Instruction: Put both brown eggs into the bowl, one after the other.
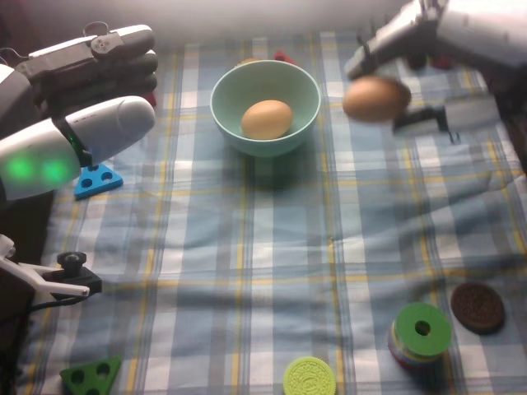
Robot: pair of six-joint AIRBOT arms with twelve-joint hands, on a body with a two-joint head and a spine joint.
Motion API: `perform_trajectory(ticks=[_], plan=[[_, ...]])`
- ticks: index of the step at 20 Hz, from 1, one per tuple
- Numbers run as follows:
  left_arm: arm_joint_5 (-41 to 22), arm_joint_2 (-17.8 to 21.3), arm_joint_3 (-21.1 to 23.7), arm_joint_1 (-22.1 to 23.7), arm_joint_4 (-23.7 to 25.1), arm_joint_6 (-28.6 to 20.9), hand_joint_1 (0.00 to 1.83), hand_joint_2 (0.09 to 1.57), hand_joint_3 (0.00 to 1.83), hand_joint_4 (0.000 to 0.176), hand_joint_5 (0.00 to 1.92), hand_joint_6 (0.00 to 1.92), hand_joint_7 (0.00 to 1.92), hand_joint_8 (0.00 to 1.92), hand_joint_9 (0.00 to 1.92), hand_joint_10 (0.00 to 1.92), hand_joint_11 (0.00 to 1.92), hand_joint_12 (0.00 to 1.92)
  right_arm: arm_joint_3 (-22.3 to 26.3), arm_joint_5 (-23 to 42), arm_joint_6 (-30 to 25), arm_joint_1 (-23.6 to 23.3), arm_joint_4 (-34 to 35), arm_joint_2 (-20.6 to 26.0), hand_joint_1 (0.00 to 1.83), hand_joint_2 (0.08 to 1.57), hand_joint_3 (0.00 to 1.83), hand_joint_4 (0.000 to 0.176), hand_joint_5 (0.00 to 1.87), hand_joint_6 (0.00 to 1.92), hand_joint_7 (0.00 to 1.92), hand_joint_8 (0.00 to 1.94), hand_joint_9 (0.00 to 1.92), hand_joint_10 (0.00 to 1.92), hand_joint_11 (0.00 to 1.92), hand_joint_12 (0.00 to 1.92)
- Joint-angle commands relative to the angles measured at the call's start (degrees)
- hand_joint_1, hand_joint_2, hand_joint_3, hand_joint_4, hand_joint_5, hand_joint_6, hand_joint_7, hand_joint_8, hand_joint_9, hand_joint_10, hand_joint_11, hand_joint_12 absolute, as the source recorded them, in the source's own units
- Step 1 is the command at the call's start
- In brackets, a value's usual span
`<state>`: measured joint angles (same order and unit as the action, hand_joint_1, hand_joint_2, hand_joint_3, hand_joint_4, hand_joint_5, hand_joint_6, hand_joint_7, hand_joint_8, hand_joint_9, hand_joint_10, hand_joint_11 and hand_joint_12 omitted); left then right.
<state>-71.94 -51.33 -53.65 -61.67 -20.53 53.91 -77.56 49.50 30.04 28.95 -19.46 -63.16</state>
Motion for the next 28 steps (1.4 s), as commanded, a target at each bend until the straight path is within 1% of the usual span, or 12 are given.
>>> perform_trajectory(ticks=[1,4,8,10,12,13,14,15,16,20,24,28], plan=[[-6.8,-0.3,-0.5,0.3,0.6,-0.9,0.80,0.97,0.00,0.000,0.61,0.00,0.65,0.00,0.63,0.01,0.08,1.25,-0.3,5.3,0.5,-1.3,1.1,-0.8,1.25,1.09,0.00,0.000,1.20,0.46,0.90,1.34,0.76,1.46,0.71,1.73],[-6.4,-0.4,-0.7,0.3,0.7,-1.2,0.82,0.96,0.00,0.004,0.61,0.00,0.66,0.00,0.63,0.01,0.06,1.29,-1.9,2.4,3.3,-5.3,1.0,-3.2,1.28,1.07,0.00,0.000,1.22,0.32,1.04,1.17,0.95,1.35,0.88,1.60],[-5.8,-0.5,-1.0,0.6,1.1,-1.4,0.80,0.95,0.00,0.001,0.62,0.00,0.67,0.00,0.63,0.00,0.05,1.30,-4.3,-1.9,4.8,-8.8,-1.0,-7.3,1.19,1.03,0.00,0.000,1.17,0.65,1.29,0.63,1.29,1.38,1.25,1.73],[-5.6,-0.6,-1.2,0.7,1.2,-1.5,0.79,0.95,0.00,0.000,0.62,0.00,0.66,0.00,0.62,0.00,0.04,1.29,-5.3,-4.6,4.8,-10.2,-2.9,-9.1,1.26,1.02,0.00,0.000,1.10,0.81,1.36,0.30,1.19,0.82,1.00,1.40],[-5.4,-0.7,-1.3,0.9,1.3,-1.6,0.79,0.95,0.00,0.000,0.62,0.00,0.66,0.00,0.61,0.00,0.02,1.32,-5.9,-6.3,4.9,-10.6,-4.4,-10.3,1.26,1.03,0.01,0.000,1.23,0.42,1.14,0.88,0.98,0.99,0.78,1.53],[-5.3,-0.7,-1.4,0.9,1.4,-1.7,0.80,0.94,0.00,0.000,0.62,0.00,0.67,0.00,0.61,0.00,0.02,1.33,-6.0,-6.8,5.5,-10.6,-4.7,-10.6,1.24,1.07,0.00,0.000,1.17,0.64,0.99,0.99,0.81,0.80,0.56,1.40],[-5.3,-0.8,-1.5,0.9,1.4,-1.7,0.80,0.94,0.00,0.000,0.63,0.00,0.67,0.00,0.62,0.00,0.02,1.33,-5.9,-7.7,6.4,-10.6,-4.8,-10.9,1.15,1.07,0.01,0.000,1.09,0.79,0.91,0.51,0.77,0.59,0.45,1.29],[-5.2,-0.8,-1.5,0.9,1.4,-1.8,0.80,0.94,0.00,0.000,0.62,0.00,0.66,0.00,0.62,0.00,0.04,1.34,-6.0,-8.4,7.0,-10.6,-5.0,-11.1,1.06,1.09,0.00,0.089,1.01,0.93,0.88,0.20,0.79,0.36,0.44,1.19],[-5.2,-0.8,-1.5,0.9,1.4,-1.8,0.79,0.94,0.00,0.000,0.62,0.00,0.66,0.00,0.63,0.01,0.06,1.34,-6.0,-8.8,7.4,-10.6,-5.0,-11.2,1.03,1.02,0.00,0.020,0.88,0.39,0.83,0.07,0.78,0.23,0.42,1.15],[-5.2,-0.8,-1.5,0.9,1.4,-1.9,0.81,0.94,0.00,0.000,0.62,0.00,0.67,0.00,0.62,0.00,0.04,1.33,-6.2,-9.6,7.8,-10.6,-5.0,-11.2,0.97,0.93,0.00,0.132,0.60,0.00,0.42,0.00,0.44,0.00,0.06,0.92],[-5.1,-0.8,-1.6,0.9,1.4,-1.9,0.82,0.93,0.00,0.000,0.63,0.00,0.66,0.00,0.62,0.00,0.02,1.36,-6.3,-9.6,7.8,-10.6,-4.1,-11.0,0.95,0.91,0.00,0.149,0.33,0.00,0.25,0.00,0.24,0.00,0.00,0.58],[-8.0,-0.6,-1.7,0.9,1.1,-3.4,0.77,0.95,0.00,0.000,0.61,0.00,0.65,0.00,0.61,0.00,0.05,1.32,-3.7,-4.2,7.8,-9.4,0.7,-6.0,0.94,0.92,0.00,0.160,0.18,0.00,0.26,0.00,0.25,0.00,0.00,0.68]])
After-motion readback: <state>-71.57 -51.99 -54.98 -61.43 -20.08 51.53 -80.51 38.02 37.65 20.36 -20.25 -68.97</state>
